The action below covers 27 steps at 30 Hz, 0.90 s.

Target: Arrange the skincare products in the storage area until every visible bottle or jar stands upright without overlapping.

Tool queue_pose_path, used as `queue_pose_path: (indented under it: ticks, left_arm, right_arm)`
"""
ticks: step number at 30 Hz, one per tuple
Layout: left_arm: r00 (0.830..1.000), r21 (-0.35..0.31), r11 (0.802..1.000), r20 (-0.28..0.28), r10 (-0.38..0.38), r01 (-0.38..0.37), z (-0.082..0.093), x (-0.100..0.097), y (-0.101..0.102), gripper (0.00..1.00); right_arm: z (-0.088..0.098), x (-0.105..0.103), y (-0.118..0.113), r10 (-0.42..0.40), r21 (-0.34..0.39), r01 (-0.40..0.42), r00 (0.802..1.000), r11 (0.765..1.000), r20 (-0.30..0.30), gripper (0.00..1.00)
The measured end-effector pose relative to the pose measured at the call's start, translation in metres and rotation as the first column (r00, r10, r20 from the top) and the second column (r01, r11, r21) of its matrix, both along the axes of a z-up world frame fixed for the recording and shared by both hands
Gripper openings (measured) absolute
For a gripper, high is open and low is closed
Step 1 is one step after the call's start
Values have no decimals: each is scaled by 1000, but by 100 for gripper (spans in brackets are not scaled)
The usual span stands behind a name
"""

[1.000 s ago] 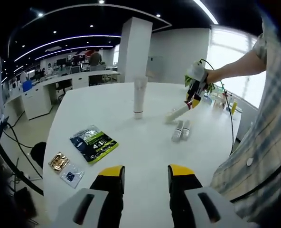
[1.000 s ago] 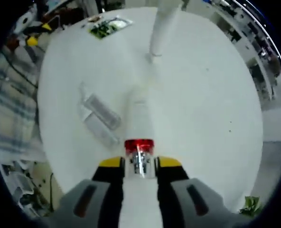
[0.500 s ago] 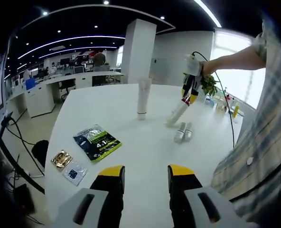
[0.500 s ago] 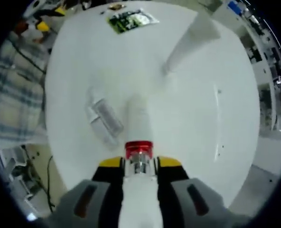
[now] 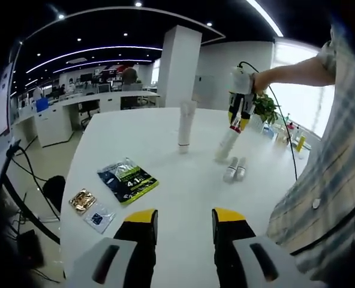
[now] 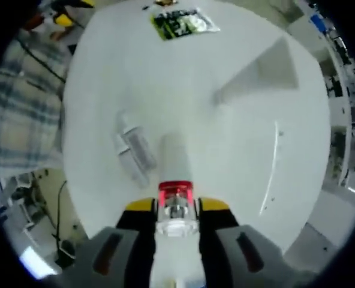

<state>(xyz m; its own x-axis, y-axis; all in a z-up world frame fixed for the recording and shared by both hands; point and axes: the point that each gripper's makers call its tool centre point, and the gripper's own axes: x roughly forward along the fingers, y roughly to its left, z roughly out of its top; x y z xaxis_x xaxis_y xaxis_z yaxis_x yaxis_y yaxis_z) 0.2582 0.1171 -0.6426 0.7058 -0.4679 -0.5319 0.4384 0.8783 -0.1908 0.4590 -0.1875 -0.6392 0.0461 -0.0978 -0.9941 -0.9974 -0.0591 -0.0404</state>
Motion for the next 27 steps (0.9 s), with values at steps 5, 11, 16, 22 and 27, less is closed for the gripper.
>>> queue_pose_path:
  ticks: [5, 11, 16, 22, 27]
  left_arm:
    - [1000, 4, 1000, 5, 0, 0, 2, 0, 2, 37]
    - [1000, 4, 1000, 3, 5, -5, 2, -2, 5, 37]
    - [1000, 10, 1000, 0, -4, 4, 2, -5, 5, 37]
    - [1000, 11, 1000, 1, -3, 3, 2, -7, 5, 37]
    - [1000, 48, 999, 0, -26, 26, 0, -11, 4, 37]
  right_arm:
    - [0, 1, 2, 24, -31, -24, 1000, 999, -5, 24]
    - [-1, 1, 9, 65, -81, -66, 998, 995, -16, 24]
    - [0, 1, 17, 84, -108, -87, 996, 990, -27, 24]
    - [0, 0, 26, 96, -121, -99, 995, 988, -34, 25]
    - [0, -1, 36, 109, -120, -113, 993, 986, -42, 25]
